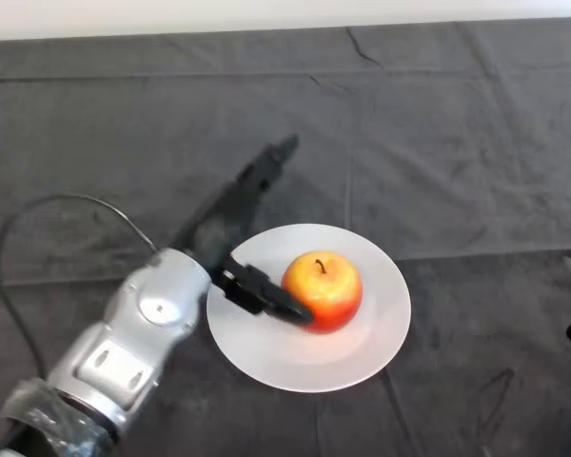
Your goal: Move the apple to the plate
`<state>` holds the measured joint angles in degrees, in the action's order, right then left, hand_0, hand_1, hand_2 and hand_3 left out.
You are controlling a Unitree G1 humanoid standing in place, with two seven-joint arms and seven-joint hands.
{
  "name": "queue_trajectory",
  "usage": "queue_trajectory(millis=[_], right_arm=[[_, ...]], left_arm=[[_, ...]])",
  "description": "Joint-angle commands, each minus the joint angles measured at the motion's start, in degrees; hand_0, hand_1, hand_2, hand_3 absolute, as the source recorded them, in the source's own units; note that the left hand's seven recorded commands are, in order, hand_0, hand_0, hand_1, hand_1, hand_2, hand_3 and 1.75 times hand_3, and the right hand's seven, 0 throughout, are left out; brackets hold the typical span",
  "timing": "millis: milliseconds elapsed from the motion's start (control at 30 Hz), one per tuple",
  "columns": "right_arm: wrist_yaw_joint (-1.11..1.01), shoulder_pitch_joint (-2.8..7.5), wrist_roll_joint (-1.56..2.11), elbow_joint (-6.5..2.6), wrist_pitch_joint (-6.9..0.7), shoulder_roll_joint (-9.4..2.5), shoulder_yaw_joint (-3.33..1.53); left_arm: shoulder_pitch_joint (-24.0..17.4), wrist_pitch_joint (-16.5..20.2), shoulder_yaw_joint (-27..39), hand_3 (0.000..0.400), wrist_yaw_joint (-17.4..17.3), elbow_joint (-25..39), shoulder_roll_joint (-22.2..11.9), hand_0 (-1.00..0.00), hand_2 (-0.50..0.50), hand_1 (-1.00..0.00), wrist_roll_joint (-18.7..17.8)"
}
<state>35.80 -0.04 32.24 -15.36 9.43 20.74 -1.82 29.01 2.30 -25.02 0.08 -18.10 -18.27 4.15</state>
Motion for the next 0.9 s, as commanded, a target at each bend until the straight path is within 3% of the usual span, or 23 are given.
queue_trajectory(millis=[33, 900], right_arm=[[-0.34, 0.49, 1.69, -3.19, -2.76, -1.85, 0.11], [-0.54, 0.52, 1.4, -3.12, -2.95, -2.04, 0.43]], left_arm=[[3.9, -0.2, 2.3, 0.0, 0.5, 3.9, -2.5, 0.0, 0.0, 0.0, 0.2], [-1.4, -0.3, 34.3, 0.0, 4.4, 14.1, -14.1, 0.0, 0.0, 0.0, -4.4]])
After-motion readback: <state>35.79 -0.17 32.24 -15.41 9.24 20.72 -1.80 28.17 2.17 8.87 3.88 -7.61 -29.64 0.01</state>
